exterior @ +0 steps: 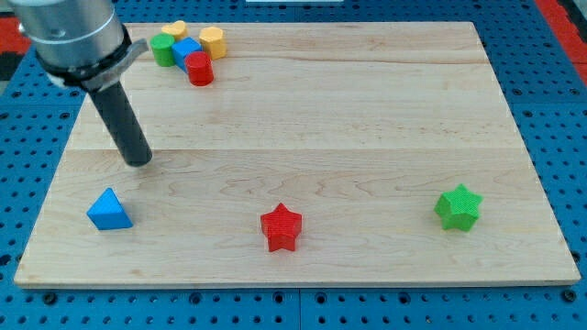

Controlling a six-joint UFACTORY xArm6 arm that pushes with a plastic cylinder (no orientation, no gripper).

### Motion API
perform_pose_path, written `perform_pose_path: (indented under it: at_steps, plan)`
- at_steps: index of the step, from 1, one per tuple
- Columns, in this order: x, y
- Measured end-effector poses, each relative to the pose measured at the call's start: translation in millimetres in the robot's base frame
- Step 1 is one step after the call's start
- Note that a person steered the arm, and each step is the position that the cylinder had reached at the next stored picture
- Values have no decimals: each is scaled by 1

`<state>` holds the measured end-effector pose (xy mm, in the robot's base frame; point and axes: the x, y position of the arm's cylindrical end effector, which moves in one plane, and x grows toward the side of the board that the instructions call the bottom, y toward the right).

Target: Slide the blue triangle down a bit

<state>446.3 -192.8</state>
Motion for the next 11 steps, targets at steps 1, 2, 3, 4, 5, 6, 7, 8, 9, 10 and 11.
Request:
perform_pose_path:
  at_steps: [1, 2, 3, 4, 5, 6, 7, 8, 9, 10, 11]
  plan:
    - [-14, -4]
    - [-18, -10]
    - [-19, -20]
    - [-20, -22]
    - [-10, -41]
    - [5, -78]
    - [27, -94]
    - [72, -93]
    - [74, -42]
    - [74, 6]
    - [81, 7]
